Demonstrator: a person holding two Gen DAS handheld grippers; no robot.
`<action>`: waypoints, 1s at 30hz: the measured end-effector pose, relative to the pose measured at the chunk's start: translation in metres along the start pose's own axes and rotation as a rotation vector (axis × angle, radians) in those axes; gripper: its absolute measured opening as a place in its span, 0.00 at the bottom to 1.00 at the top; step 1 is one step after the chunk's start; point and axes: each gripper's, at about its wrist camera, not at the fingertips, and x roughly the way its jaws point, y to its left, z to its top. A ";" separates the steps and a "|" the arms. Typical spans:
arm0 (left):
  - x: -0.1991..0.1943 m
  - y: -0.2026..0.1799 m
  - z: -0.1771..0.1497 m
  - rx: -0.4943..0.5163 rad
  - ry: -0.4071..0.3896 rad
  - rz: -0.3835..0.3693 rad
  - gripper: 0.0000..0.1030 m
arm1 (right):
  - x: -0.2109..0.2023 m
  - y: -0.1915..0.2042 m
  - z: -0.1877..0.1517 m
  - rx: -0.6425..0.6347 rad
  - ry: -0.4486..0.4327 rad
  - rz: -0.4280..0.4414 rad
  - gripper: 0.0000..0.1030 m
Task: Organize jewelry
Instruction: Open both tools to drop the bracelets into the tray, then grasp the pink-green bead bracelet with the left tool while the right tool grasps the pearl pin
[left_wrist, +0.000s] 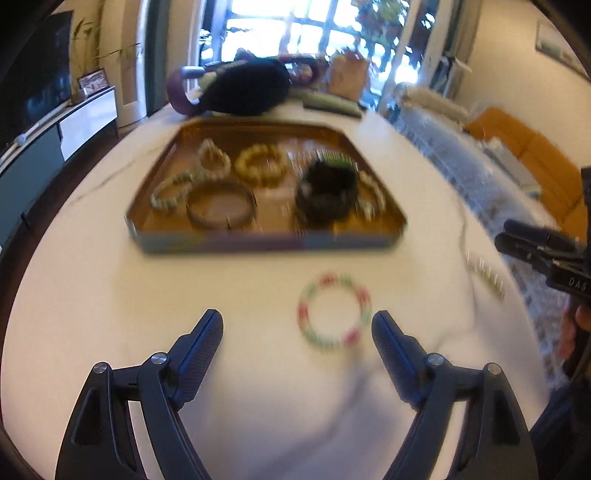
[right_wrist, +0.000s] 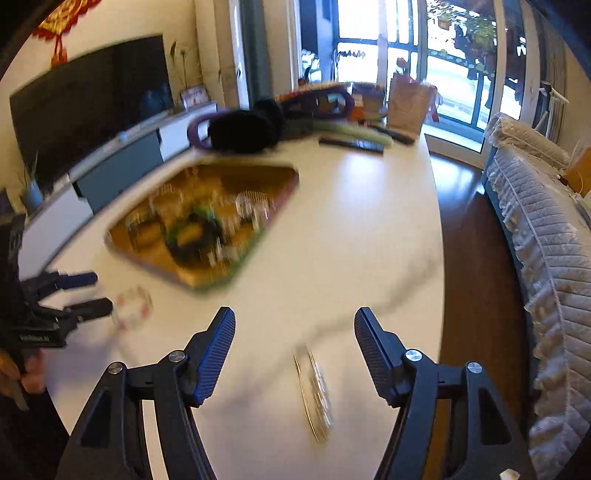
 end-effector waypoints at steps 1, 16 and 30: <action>-0.001 -0.003 -0.003 0.016 -0.004 0.007 0.80 | 0.002 -0.003 -0.011 -0.003 0.023 -0.006 0.62; 0.020 -0.026 0.015 0.151 0.018 0.021 0.22 | 0.030 0.002 -0.029 -0.030 0.115 -0.031 0.09; 0.013 -0.019 0.019 -0.009 0.043 -0.115 0.03 | 0.019 0.031 -0.011 -0.076 0.060 0.028 0.10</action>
